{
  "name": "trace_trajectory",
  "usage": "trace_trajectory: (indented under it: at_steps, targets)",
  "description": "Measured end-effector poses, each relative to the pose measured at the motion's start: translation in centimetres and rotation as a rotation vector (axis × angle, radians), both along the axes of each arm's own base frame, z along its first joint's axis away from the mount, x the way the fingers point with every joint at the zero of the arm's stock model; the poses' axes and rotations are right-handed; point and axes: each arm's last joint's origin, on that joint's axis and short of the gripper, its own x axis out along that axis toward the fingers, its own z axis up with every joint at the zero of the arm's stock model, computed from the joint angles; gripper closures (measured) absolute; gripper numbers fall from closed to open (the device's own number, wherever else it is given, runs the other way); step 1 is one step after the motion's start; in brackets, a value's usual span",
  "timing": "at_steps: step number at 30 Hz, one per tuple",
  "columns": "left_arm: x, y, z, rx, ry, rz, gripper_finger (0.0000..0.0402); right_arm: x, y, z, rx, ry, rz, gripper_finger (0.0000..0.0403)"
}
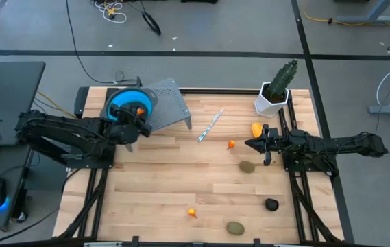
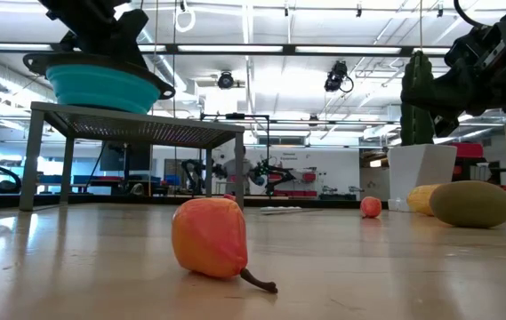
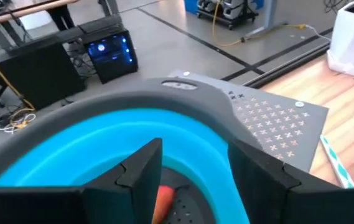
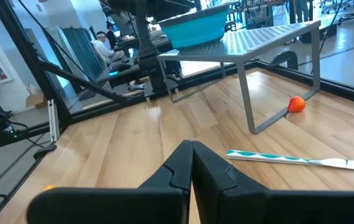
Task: Pick & Place Fruit
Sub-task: Put the bottom orange pear into the blue strainer bowl
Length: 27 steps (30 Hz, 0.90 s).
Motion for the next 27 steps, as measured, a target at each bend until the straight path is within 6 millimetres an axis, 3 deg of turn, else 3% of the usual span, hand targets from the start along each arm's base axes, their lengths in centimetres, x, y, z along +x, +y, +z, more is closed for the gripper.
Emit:
trace_trajectory:
  at_steps: [11, 15, 27]
  targets:
    - [1.6, -1.7, 2.4, 0.103, -0.083, -0.201, 0.0200, 0.0, 0.0, 0.0, 0.000, 0.000, 0.000, 0.0390]
    - [2.1, -2.4, 2.6, 0.067, -0.116, -0.310, 0.0200, 0.0, 0.0, 0.0, 0.000, -0.001, 0.000, 0.0390]
    - [6.2, -6.0, -2.1, -0.177, 0.019, -0.596, 0.0200, 0.0, 0.0, 0.0, 0.000, -0.001, 0.000, 0.0390]
